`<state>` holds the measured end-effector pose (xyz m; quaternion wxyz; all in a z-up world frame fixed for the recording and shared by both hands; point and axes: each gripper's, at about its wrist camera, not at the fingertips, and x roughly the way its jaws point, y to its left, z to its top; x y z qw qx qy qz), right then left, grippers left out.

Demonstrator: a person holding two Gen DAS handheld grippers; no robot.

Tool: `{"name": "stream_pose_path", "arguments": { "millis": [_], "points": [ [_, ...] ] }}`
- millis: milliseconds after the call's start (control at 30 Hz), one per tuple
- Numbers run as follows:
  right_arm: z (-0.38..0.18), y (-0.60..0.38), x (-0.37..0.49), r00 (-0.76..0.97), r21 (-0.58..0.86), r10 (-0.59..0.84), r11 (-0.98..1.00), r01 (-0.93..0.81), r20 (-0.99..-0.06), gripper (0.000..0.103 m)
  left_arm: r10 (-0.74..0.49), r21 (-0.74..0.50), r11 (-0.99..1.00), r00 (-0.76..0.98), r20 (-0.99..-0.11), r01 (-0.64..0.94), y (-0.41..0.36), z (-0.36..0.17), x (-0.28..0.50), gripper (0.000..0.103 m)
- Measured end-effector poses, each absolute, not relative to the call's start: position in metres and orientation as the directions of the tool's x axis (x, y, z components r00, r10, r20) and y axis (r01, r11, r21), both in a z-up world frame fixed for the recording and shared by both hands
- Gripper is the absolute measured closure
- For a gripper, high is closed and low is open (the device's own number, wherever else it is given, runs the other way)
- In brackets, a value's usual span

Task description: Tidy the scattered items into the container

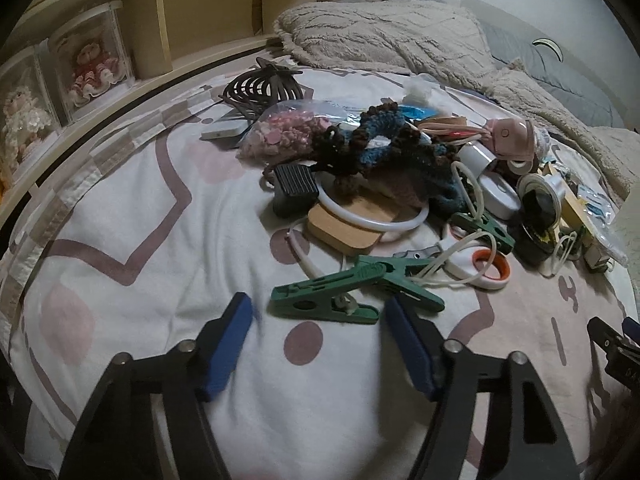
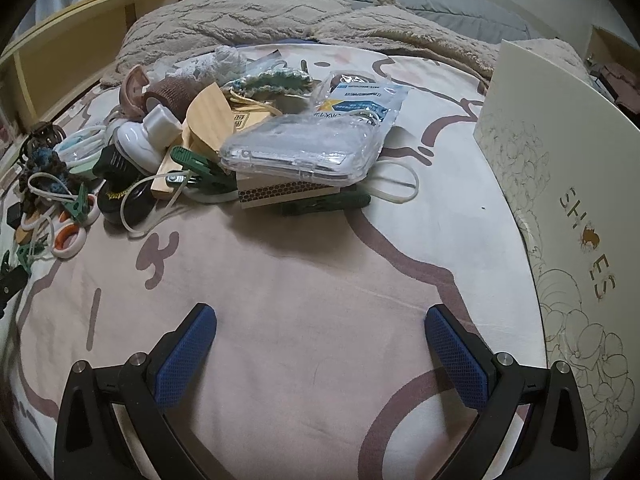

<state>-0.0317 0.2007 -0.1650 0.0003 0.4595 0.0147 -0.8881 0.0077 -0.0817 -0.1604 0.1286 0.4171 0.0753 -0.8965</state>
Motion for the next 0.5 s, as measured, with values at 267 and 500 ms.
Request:
{"name": "stream_pose_path", "arguments": {
  "millis": [267,500],
  "points": [
    [-0.142,0.211,-0.029,-0.68,0.05,-0.025,-0.999,-0.016,-0.733,0.0,-0.149,-0.038,-0.962,-0.634,-0.759,0.272,-0.077,-0.16,0.01,0.051],
    [-0.121,0.214,-0.038,-0.755,0.09,-0.033,-0.995,-0.034,-0.655,0.0,-0.121,-0.051,-0.969,-0.645,-0.755,0.241,-0.072,-0.158,0.012,0.051]
  ]
}}
